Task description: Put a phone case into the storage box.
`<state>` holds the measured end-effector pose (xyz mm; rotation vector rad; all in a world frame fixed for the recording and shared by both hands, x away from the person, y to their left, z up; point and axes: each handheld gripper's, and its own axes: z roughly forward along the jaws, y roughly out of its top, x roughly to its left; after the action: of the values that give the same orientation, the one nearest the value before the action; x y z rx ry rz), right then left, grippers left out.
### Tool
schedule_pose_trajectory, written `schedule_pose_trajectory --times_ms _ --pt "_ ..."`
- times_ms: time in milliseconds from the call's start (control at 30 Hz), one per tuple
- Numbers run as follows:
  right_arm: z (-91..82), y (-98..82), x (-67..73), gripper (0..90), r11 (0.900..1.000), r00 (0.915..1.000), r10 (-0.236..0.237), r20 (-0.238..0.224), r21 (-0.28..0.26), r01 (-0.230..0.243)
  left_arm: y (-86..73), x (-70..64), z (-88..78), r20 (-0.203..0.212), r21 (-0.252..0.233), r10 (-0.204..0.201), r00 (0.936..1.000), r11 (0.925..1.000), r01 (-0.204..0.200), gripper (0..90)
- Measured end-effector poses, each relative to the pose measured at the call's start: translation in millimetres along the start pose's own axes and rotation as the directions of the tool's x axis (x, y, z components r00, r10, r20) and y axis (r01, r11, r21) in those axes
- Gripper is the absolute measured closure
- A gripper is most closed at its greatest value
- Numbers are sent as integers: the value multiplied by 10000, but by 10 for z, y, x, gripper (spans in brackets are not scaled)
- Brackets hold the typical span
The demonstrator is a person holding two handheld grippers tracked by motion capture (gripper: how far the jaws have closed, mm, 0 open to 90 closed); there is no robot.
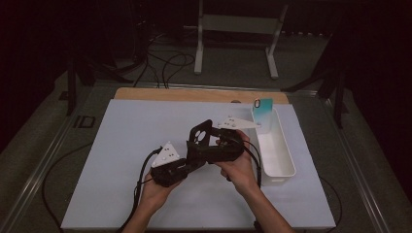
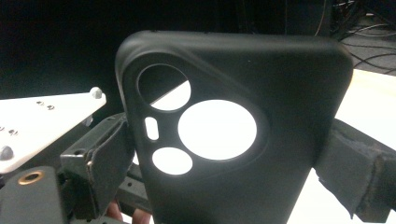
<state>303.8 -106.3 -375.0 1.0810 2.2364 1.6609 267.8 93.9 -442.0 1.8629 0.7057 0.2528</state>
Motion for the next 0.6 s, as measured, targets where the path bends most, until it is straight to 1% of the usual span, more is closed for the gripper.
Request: schedule_pose_trajectory --times_ms 100,233,400,500,567,600 --pt "9 -2 1 97 10000 10000 37 51 -13 -37 -2 -6 6 -49 -19 -70 10000 10000 70 847" --pt "20 -5 -4 118 9999 9998 -109 165 23 109 -6 -16 22 -17 5 -82 10000 10000 82 844" --pt "20 -13 14 133 9997 9992 -249 325 22 249 -13 -19 29 -74 19 28 10000 10000 -28 836" --pt "14 -9 23 135 9996 9993 -282 242 17 282 -12 -17 18 -65 4 47 10000 10000 -47 808" --pt "11 -7 25 136 9996 9994 -269 198 -4 269 -11 -18 15 -75 -1 45 10000 10000 -45 748" --pt "9 -6 26 136 9996 9994 -281 206 -21 281 -11 -16 5 -114 -32 95 9999 9999 -95 748"
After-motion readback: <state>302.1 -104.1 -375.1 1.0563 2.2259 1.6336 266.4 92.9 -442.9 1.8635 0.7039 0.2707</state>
